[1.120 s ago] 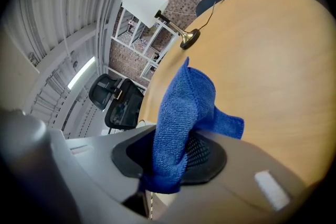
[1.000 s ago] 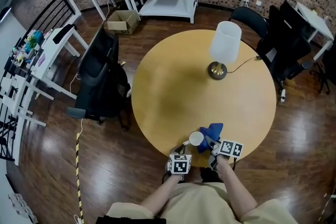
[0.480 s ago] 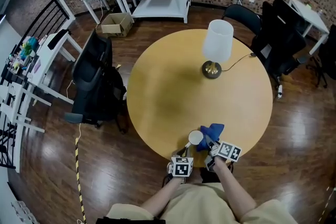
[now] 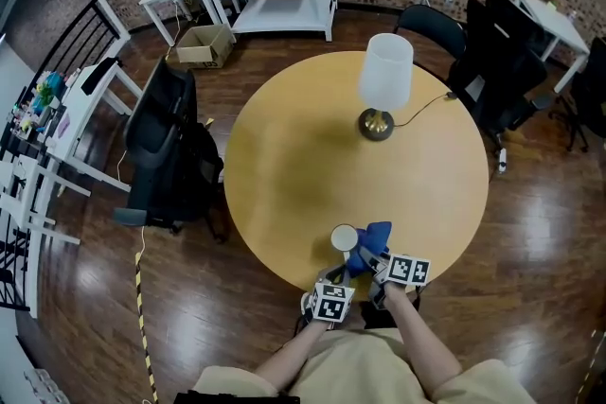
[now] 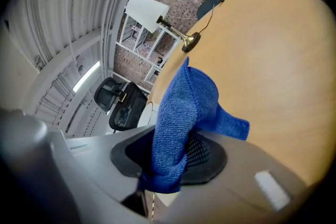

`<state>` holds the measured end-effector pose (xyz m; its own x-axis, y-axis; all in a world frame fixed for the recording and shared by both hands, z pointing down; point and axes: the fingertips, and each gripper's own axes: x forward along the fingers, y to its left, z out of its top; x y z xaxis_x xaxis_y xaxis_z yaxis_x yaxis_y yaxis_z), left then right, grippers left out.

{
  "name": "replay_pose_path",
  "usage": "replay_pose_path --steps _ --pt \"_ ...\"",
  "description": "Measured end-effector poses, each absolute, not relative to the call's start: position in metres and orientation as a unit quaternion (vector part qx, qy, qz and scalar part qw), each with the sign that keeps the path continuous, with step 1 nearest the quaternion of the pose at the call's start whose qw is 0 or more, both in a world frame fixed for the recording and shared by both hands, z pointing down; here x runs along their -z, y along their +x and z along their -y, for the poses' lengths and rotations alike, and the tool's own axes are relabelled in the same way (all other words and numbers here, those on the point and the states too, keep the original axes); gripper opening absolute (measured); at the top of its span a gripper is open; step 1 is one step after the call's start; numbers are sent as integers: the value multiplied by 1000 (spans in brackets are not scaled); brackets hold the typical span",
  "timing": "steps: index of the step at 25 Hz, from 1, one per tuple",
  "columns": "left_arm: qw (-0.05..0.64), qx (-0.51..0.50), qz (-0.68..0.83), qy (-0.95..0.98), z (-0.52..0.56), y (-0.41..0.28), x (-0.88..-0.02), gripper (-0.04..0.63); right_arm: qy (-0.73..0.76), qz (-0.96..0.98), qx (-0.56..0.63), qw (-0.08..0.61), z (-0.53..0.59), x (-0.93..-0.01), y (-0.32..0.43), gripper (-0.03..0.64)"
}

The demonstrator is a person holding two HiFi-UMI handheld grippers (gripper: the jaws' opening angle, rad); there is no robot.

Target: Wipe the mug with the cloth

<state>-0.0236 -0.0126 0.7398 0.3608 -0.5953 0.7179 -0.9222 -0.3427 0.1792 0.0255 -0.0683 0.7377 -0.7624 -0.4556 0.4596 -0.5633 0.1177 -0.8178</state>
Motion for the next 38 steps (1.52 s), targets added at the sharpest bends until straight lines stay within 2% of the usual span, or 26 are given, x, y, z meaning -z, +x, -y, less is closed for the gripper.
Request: replay_pose_path --steps 3,4,7,10,14,16,22,27,30,35,38 --pt "320 -240 508 763 12 -46 -731 1 341 751 -563 48 74 -735 30 118" --pt "325 -222 515 761 17 -56 -724 56 342 754 -559 51 76 -734 32 119" --pt "321 -178 519 772 54 -85 -697 139 347 765 -538 67 88 -732 37 123" --pt "346 -196 436 807 97 -77 -686 227 344 778 -519 77 111 -728 40 124" --pt "352 -312 320 822 115 -43 -715 188 303 791 -527 75 125 -726 22 124" --pt "351 -341 339 804 119 -44 -728 70 285 790 -539 68 120 -728 15 121" --pt "386 -303 429 758 120 -53 -729 69 301 771 -560 38 100 -733 22 106" --pt "402 -280 488 722 117 -55 -728 70 261 787 -549 104 62 -740 11 104" --pt "405 -278 497 715 112 -56 -729 69 268 792 -535 119 59 -738 17 105" --pt "469 -242 520 672 107 -67 -736 45 343 822 -430 149 75 -701 66 112" --pt "494 -226 528 653 109 -72 -738 43 355 848 -355 171 81 -677 61 115"
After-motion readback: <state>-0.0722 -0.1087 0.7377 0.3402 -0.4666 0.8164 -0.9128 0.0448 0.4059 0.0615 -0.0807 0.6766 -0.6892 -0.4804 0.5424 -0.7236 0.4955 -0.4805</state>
